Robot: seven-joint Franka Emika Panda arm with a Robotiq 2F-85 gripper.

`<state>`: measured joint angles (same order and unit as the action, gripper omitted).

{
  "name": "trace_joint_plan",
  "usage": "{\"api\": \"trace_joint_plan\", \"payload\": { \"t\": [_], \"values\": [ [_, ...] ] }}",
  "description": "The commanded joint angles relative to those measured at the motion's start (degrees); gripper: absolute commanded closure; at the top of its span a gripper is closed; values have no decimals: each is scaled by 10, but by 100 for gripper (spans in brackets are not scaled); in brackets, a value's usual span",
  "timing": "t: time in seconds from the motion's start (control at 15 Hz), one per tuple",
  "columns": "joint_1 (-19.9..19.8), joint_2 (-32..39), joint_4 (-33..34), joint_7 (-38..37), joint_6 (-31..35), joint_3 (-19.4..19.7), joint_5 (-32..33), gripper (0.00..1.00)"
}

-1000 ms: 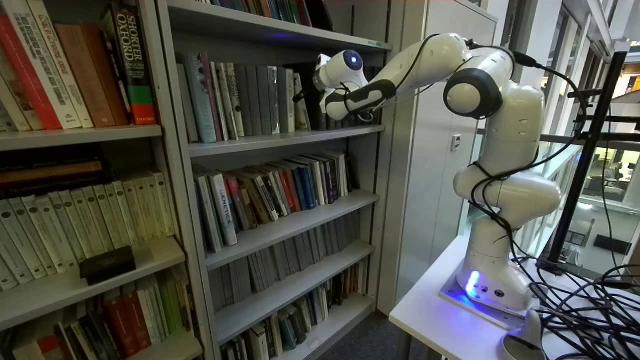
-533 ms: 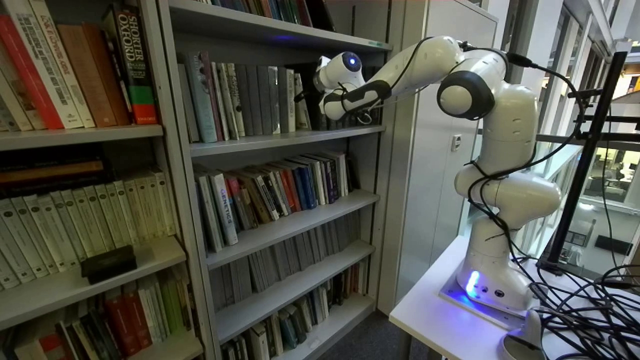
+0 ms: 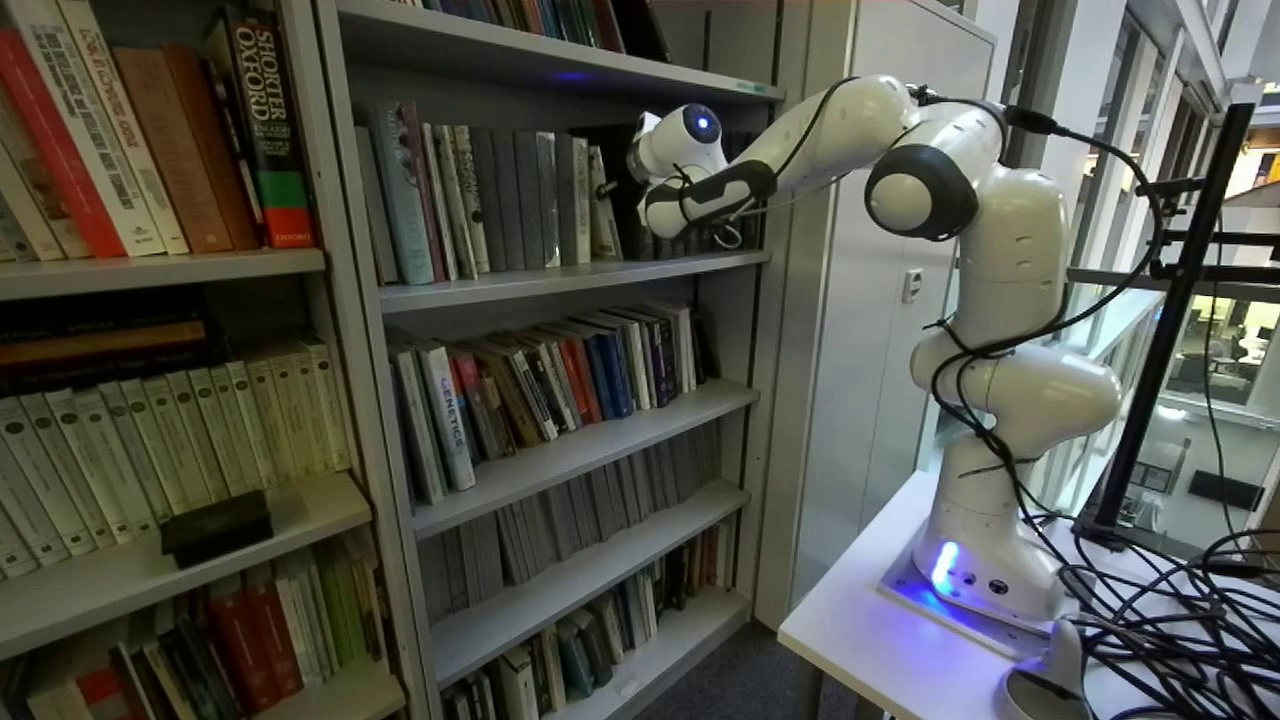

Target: Put the thin white book that is with the grey books with the other thin white books

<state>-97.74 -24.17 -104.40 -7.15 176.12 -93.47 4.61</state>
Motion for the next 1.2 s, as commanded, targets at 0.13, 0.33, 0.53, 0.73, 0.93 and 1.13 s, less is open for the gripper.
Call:
{"api": "trace_joint_plan", "payload": {
  "t": [0.13,0.33,0.53,0.73,0.93,1.13],
  "values": [
    [-26,-3,21,15,-11,-13,-16,100],
    [10,9,9,20,-15,2,-17,98],
    [78,15,-10,23,-33,49,-10,98],
    [176,18,-28,28,-68,132,0,98],
    [290,15,-46,24,-106,234,5,98],
    [406,-1,-73,15,-129,342,11,98]
  ]
}}
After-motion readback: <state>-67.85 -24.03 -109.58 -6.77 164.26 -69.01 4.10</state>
